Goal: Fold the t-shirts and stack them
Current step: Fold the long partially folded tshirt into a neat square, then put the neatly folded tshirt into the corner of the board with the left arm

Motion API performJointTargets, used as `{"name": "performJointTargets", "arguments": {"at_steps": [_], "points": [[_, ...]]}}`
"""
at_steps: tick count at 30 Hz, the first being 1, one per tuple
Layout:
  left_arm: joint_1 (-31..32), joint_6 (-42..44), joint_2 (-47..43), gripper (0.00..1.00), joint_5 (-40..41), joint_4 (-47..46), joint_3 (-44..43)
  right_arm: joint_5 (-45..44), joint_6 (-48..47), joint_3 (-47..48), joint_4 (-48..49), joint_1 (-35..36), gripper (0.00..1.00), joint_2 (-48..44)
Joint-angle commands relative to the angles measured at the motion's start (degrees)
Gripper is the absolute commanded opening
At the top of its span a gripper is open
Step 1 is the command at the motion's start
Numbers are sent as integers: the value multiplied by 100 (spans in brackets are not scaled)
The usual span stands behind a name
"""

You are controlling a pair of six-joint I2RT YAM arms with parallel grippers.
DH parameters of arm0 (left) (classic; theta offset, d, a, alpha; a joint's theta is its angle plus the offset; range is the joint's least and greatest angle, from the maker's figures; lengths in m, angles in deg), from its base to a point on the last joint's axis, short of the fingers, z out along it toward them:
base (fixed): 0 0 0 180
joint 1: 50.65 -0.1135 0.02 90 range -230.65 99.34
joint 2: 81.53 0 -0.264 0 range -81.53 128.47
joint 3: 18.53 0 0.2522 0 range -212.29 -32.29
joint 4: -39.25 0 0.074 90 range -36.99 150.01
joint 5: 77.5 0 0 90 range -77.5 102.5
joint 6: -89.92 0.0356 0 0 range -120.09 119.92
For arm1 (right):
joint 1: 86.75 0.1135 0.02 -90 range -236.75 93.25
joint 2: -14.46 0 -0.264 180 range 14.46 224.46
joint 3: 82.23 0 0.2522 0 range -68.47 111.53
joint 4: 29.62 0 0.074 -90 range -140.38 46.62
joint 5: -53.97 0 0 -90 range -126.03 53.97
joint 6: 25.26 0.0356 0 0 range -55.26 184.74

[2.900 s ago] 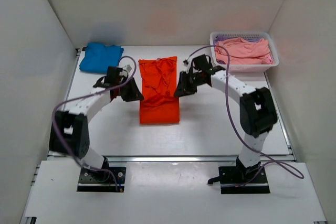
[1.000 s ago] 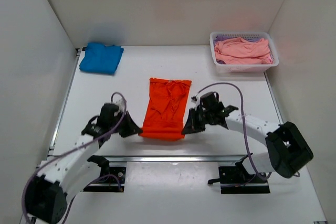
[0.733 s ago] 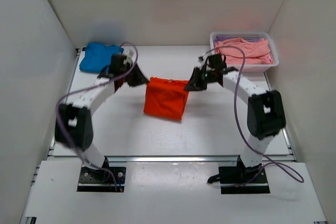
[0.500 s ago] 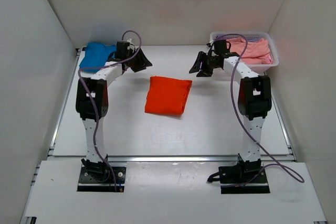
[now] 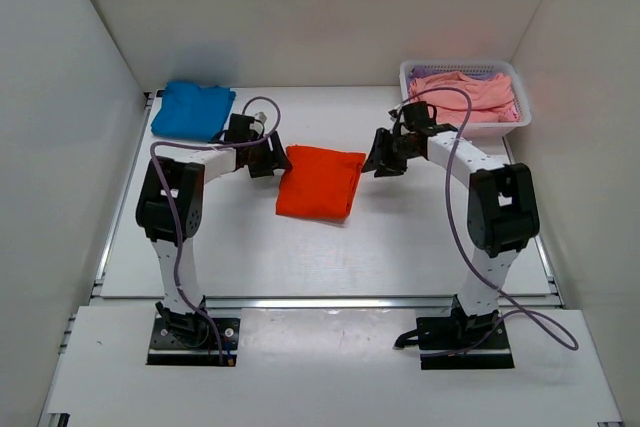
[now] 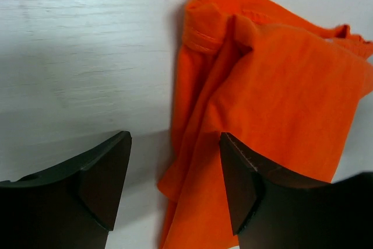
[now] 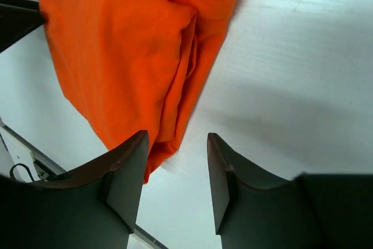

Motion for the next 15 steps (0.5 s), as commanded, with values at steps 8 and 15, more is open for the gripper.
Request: {"name": "performJointTargets", "arguments": {"at_steps": [8,15], "points": [[915,599,281,73,1094,756,-465,202,145,-1239,674,-255,40,-1336],[1249,1171,1018,31,1870,2294,-1518,369,128,-1406,771,-440,39,-1705]]}}
